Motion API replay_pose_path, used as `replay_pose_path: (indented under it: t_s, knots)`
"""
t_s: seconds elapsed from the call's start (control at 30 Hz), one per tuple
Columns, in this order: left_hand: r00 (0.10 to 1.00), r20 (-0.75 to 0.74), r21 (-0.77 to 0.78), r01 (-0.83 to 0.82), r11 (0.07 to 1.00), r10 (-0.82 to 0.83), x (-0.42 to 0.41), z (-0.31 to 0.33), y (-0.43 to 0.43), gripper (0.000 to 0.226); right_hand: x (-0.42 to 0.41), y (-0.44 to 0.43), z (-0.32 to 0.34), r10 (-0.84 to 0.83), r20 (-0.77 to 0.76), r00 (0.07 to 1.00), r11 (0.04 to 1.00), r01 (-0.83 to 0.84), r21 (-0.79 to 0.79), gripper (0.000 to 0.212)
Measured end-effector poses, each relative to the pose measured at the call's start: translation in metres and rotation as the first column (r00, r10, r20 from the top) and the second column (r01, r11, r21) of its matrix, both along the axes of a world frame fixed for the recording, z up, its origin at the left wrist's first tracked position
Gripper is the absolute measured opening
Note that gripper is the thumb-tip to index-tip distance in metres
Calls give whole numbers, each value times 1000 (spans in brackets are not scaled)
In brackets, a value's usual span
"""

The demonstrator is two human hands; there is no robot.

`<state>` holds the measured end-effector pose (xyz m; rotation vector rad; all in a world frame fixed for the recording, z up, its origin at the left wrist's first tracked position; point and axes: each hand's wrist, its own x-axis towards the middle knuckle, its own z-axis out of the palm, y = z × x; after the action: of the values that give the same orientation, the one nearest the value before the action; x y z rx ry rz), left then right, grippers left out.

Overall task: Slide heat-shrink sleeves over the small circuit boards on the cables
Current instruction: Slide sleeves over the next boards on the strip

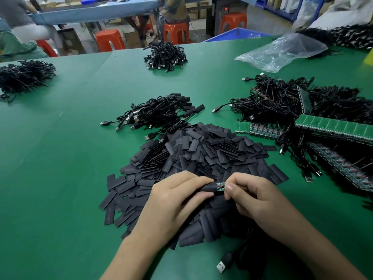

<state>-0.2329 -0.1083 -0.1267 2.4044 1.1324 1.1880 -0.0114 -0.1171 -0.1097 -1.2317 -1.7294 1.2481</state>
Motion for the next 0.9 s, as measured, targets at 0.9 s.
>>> replay_pose_path:
  t_s: [0.9]
  knots:
    - [999, 42, 9, 25, 1000, -26, 6, -5, -3, 18, -2, -4, 1, 17, 32, 999, 1000, -17, 14, 25]
